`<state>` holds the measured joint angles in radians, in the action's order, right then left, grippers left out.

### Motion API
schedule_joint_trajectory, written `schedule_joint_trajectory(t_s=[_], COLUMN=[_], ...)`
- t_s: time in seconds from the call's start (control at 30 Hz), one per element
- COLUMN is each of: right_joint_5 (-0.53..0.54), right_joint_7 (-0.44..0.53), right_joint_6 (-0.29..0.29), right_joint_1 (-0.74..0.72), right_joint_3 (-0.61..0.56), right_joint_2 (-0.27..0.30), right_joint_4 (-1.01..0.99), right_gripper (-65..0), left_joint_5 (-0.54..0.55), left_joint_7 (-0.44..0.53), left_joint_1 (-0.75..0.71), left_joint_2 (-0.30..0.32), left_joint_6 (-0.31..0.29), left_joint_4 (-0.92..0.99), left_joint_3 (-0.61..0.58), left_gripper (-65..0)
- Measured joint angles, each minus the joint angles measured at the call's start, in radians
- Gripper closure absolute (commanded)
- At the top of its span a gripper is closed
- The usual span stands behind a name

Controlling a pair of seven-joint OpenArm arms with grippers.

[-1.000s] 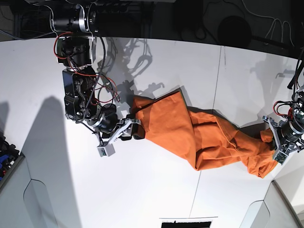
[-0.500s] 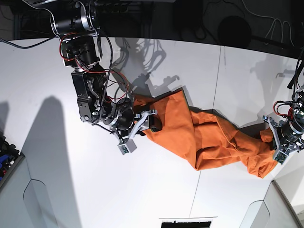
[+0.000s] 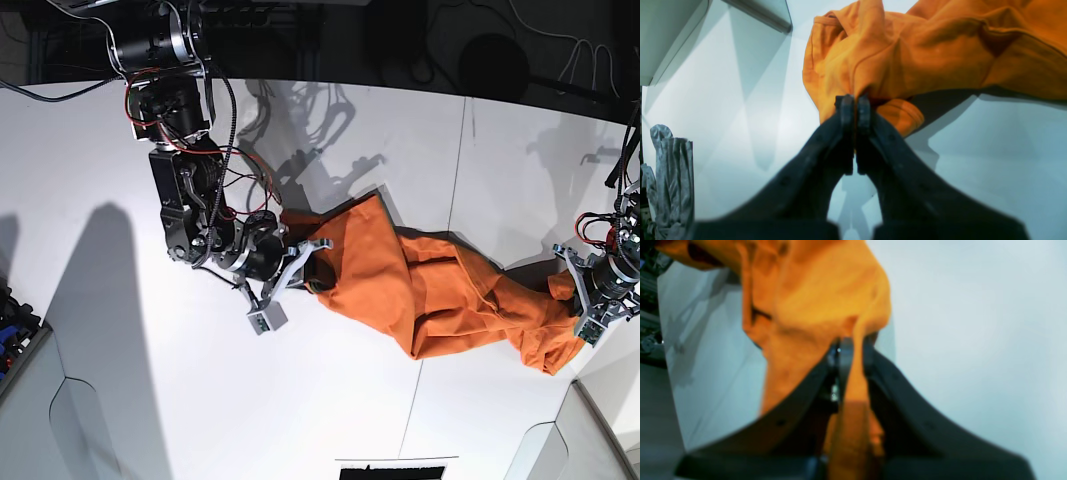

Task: Layout the t-shirt on the table in an organized manner, then fold the t-shirt properly
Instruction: 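Pull the shirt end with the right gripper away from the left gripper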

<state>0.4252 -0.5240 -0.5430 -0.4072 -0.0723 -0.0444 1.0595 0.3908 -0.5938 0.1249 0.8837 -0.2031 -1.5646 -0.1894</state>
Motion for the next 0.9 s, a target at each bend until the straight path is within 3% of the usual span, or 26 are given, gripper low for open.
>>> schedule_joint_trajectory(t_s=[0.23, 0.4, 0.6, 0.8, 0.83, 0.9], right_joint_5=[-0.051, -0.053, 0.063, 0.066, 0.066, 0.065], right_joint_7=[-0.006, -0.121, -0.263, -0.263, -0.263, -0.263], right_joint_6=[-0.006, -0.007, -0.007, -0.007, -0.007, -0.007], right_joint_1=[-0.001, -0.005, 0.000, 0.000, 0.000, 0.000], right_joint_3=[0.000, 0.012, 0.042, 0.043, 0.043, 0.043], right_joint_2=[0.022, 0.058, 0.055, 0.055, 0.055, 0.055], right_joint_4=[0.194, 0.265, 0.270, 0.270, 0.270, 0.270], right_gripper=[0.0, 0.0, 0.0, 0.0, -2.5, -16.6], left_joint_5=[-0.051, -0.061, -0.060, -0.060, -0.060, -0.060], left_joint_7=[0.003, 0.003, 0.003, 0.003, 0.004, 0.003], left_joint_1=[0.000, 0.000, 0.000, 0.000, 0.000, 0.000], left_joint_2=[0.000, 0.017, 0.025, 0.025, 0.025, 0.025], left_joint_6=[0.000, -0.002, -0.001, -0.001, -0.001, -0.001], left_joint_4=[0.000, 0.000, 0.000, 0.000, 0.000, 0.000], left_joint_3=[0.000, 0.000, 0.000, 0.000, 0.000, 0.000], left_gripper=[0.0, 0.0, -3.1, -3.1, -3.1, -3.1])
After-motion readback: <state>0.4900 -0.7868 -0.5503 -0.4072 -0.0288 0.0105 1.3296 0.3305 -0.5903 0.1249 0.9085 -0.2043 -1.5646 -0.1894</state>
